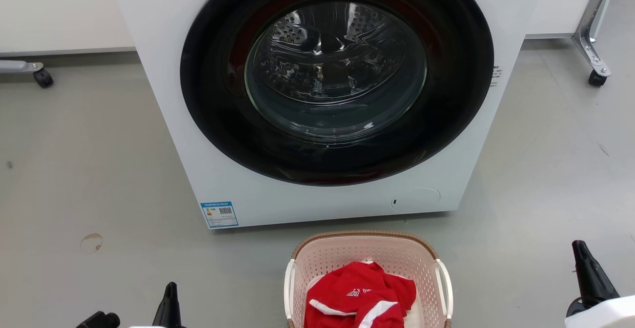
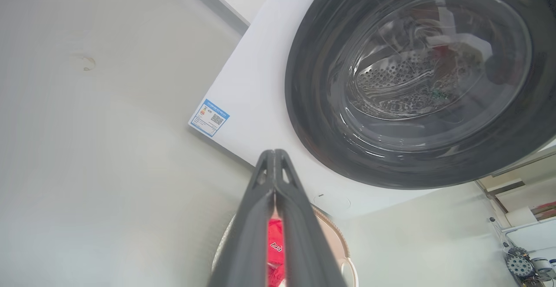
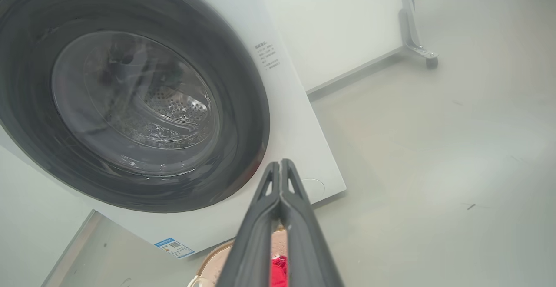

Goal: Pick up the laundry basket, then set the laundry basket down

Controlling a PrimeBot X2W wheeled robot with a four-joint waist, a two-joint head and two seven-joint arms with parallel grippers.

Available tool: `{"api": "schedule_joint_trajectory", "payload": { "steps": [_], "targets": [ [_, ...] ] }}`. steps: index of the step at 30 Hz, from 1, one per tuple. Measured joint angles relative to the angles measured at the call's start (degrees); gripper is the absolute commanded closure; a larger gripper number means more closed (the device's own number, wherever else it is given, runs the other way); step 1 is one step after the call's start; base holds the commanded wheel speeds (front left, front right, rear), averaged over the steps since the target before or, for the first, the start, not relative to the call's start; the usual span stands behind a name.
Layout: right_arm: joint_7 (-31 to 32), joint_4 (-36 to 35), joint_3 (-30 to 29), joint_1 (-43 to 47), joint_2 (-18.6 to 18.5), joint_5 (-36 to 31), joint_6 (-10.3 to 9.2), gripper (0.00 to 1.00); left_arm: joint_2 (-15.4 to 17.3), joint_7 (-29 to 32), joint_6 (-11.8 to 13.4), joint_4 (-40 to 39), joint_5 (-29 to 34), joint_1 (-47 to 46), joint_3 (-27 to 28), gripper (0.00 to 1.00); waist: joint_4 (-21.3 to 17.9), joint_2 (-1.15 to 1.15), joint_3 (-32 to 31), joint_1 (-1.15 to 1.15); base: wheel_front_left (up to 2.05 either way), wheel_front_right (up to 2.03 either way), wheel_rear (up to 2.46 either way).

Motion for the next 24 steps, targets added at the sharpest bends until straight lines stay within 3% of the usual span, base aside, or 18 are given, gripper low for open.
{"api": "schedule_joint_trajectory", "payload": {
  "steps": [24],
  "targets": [
    [3.6,0.8,-3.0,-3.0,0.7,14.1,-0.01,1.0,-0.3,3.7,-2.4,-1.1,-12.9,-1.2,2.9,1.0,0.2,0.0,0.4,0.0,0.0,0.0,0.0]
  ]
}}
